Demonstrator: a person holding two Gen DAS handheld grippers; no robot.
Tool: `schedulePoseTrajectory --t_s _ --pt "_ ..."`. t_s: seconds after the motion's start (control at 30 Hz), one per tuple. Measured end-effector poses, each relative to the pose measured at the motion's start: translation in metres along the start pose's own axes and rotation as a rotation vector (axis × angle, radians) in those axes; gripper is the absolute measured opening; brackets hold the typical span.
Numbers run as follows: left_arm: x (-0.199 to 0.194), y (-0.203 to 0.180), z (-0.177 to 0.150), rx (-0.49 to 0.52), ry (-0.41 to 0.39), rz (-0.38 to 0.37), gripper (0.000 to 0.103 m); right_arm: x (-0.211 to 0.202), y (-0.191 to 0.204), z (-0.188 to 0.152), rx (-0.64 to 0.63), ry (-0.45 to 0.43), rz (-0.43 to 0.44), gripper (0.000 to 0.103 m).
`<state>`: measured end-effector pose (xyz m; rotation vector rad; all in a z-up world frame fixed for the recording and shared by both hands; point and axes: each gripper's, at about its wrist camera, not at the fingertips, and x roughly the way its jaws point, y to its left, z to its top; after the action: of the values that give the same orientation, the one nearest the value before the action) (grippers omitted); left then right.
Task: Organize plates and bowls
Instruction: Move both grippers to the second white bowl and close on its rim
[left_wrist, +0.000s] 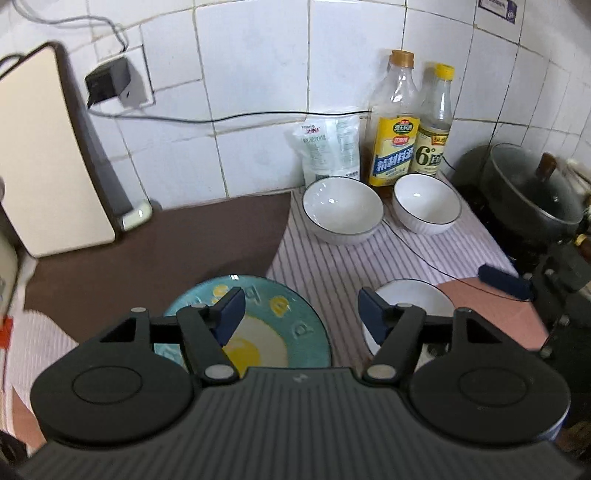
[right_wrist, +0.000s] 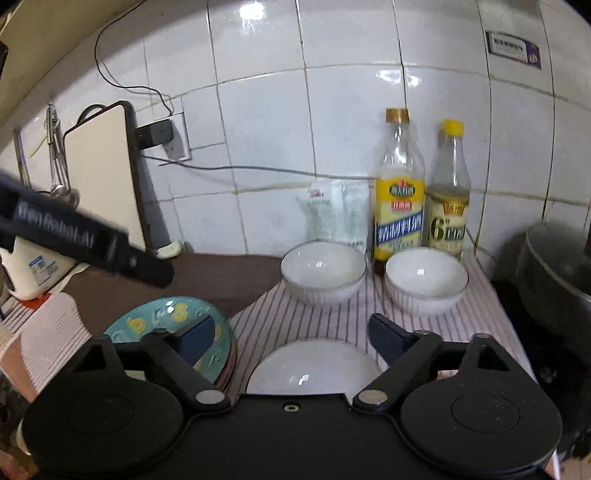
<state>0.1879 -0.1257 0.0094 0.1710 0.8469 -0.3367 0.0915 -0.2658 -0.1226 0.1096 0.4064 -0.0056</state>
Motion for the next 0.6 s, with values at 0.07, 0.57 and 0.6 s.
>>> schedulePoseTrajectory --t_s 0.07,0.57,0.6 --pt "0.009 0.004 0.007 0.005 -0.010 -0.005 0.072 0.010 -0.005 0.006 0.033 -0.001 0.004 0.091" --pt "0.113 0.018 0.050 -0.066 -0.010 -0.082 0.075 0.098 -0.049 0.036 0.301 0.112 0.045 0.086" --pt "0.123 0.019 0.052 -0.085 -0.004 -0.087 0.074 0.106 -0.052 0.038 0.316 0.127 0.039 0.085"
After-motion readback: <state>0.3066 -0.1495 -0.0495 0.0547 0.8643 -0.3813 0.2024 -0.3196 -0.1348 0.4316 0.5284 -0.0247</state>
